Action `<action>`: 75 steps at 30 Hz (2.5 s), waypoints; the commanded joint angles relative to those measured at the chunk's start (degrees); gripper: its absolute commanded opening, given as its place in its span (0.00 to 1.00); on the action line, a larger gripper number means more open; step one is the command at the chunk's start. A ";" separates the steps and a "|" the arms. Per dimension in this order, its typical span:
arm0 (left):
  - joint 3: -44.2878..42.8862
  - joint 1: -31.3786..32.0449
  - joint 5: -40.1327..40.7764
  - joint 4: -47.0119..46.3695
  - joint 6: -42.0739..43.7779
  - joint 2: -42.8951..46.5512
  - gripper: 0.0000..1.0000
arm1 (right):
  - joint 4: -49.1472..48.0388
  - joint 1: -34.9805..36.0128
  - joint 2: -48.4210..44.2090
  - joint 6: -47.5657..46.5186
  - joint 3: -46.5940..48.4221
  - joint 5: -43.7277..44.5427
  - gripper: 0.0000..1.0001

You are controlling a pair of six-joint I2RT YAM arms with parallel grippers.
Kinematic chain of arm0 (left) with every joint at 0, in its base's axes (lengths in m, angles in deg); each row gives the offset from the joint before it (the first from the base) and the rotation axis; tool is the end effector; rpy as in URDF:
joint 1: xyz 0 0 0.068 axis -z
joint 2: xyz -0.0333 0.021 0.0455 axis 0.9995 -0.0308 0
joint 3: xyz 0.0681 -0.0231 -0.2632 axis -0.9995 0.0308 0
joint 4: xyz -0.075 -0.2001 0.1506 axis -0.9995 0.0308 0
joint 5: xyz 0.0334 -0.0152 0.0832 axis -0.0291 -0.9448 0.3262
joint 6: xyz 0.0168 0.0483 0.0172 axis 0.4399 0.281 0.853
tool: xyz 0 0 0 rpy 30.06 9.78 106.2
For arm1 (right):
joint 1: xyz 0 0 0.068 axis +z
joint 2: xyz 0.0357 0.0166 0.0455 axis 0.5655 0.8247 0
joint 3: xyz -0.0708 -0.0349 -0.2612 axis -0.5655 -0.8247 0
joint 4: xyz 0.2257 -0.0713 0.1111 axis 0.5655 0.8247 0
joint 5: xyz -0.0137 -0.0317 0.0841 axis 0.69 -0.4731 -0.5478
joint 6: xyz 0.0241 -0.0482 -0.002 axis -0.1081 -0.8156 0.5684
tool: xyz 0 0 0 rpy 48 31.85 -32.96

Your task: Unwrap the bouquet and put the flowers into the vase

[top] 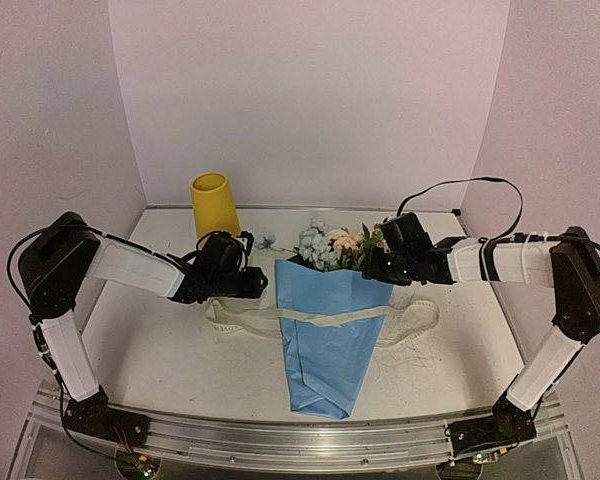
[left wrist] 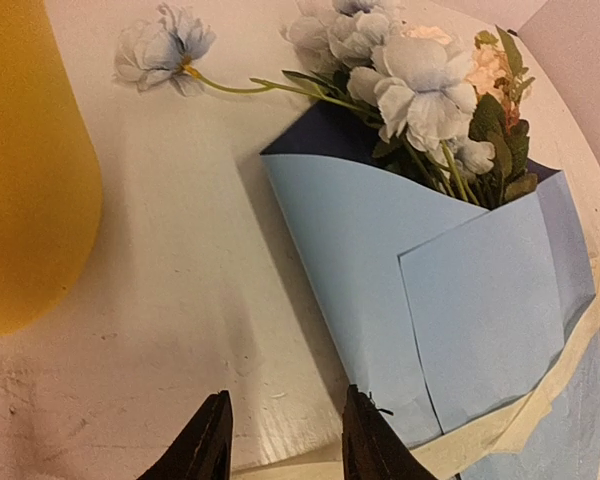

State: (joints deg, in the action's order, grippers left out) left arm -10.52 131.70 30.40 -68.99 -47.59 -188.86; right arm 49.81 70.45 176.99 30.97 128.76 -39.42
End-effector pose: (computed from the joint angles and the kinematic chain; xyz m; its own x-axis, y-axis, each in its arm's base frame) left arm 0.2734 -0.2548 0.1576 -0.6965 0.0177 -0.7174 0.3522 0.8794 -0.3203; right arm 0.2947 0.2082 0.2094 -0.7193 0.1410 -0.6802 -0.1313 0.9340 0.3324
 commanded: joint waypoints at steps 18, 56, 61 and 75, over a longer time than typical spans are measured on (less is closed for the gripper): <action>-21.64 -2.02 3.07 4.12 17.99 -14.15 0.00 | -3.18 8.11 -4.81 -1.45 0.72 4.30 0.55; -38.43 -6.36 28.87 9.76 5.13 -28.48 0.00 | -3.75 8.24 -4.97 -1.79 -0.54 3.52 0.55; -35.71 -6.66 28.63 9.76 5.22 -26.67 0.00 | -1.25 10.59 -2.32 -1.52 2.17 4.65 0.55; -29.03 -8.73 23.54 9.53 7.90 -21.21 0.00 | 6.00 26.13 6.62 4.58 8.82 9.19 0.65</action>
State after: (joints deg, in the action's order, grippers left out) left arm -40.07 124.07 56.58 -59.61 -41.07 -214.41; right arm 51.80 93.40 180.27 33.18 133.44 -34.06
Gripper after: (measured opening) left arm 0.009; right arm 0.584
